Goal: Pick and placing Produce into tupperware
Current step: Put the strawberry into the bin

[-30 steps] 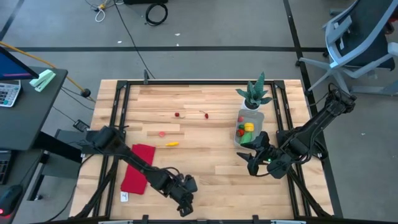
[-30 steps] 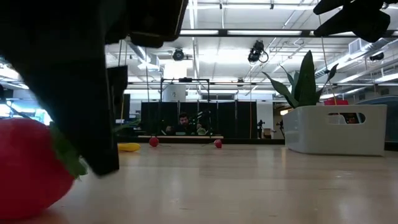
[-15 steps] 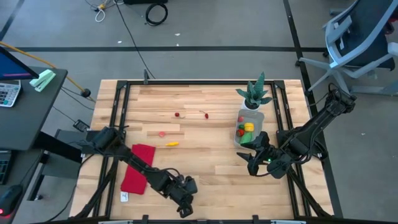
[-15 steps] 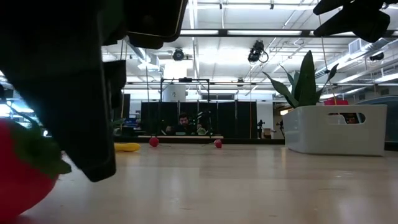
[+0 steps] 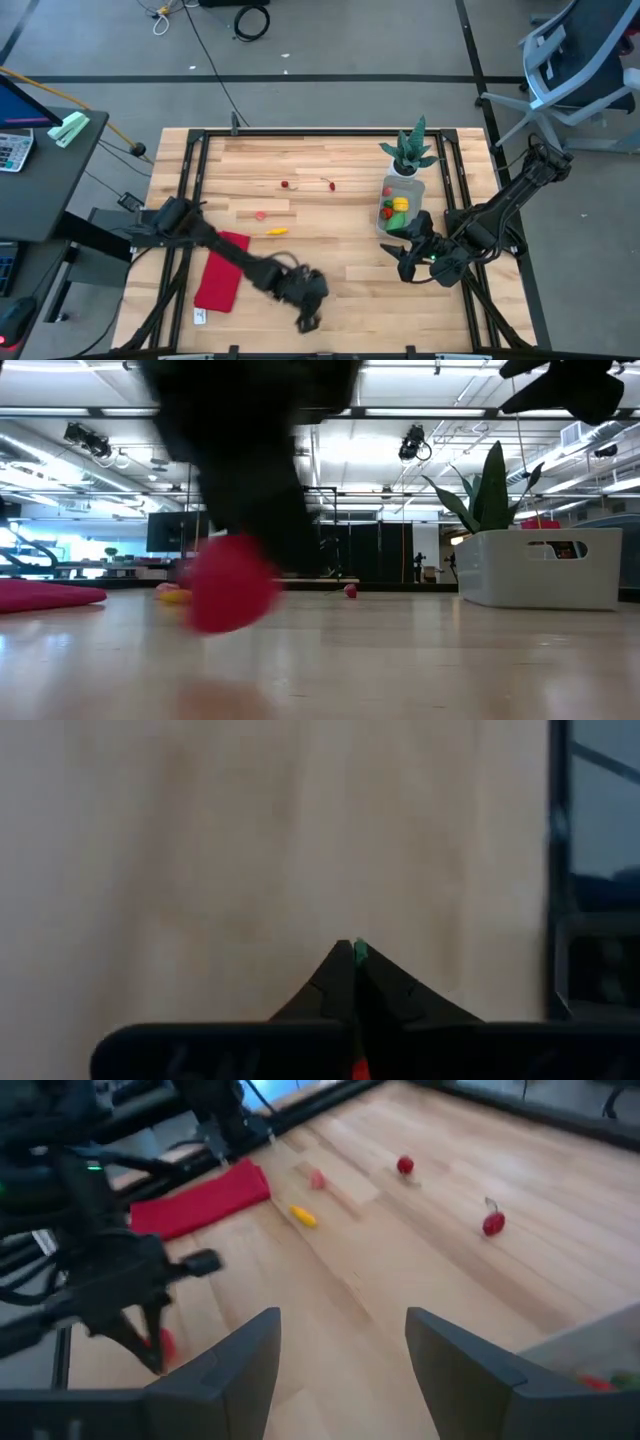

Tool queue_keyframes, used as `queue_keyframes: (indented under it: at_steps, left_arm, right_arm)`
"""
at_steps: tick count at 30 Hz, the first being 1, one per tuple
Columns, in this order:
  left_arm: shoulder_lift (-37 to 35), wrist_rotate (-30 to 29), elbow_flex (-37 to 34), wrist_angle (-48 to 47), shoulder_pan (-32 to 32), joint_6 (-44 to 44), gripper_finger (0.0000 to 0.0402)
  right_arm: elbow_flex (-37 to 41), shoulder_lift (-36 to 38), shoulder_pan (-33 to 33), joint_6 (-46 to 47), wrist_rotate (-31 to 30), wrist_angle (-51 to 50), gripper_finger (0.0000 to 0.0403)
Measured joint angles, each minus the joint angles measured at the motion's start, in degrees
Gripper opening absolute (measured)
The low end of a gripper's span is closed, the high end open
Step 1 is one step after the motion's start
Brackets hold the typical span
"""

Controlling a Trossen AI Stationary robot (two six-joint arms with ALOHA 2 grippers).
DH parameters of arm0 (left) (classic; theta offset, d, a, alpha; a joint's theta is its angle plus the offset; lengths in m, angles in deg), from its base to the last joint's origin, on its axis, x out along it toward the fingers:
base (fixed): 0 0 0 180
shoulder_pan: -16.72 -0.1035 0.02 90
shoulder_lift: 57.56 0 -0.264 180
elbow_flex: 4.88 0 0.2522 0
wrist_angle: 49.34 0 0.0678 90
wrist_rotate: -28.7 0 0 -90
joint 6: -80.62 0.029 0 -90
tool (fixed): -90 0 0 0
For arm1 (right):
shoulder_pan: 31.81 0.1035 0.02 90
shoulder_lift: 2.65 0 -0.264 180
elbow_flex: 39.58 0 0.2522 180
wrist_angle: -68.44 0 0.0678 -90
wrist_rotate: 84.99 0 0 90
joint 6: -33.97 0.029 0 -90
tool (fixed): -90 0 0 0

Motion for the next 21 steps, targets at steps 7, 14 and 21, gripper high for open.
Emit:
queue_keyframes:
  at_steps: [7, 14, 21]
  left_arm:
    - [0.00, 0.01, 8.36, 1.33, -10.78, 21.32, 0.0004]
    - [-0.02, 8.60, 17.61, 8.59, -24.26, 31.74, 0.0003]
    - [1.71, 18.73, 18.36, 28.28, -33.56, 32.22, 0.0003]
  right_arm:
    - [-5.84, 0.22, 2.12, -9.62, -4.23, 0.04, 0.0224]
    - [-13.46, 1.14, 6.50, -25.25, -10.85, -0.78, 0.0224]
    - [-23.01, 2.00, 7.47, -34.94, -17.00, -4.76, 0.0224]
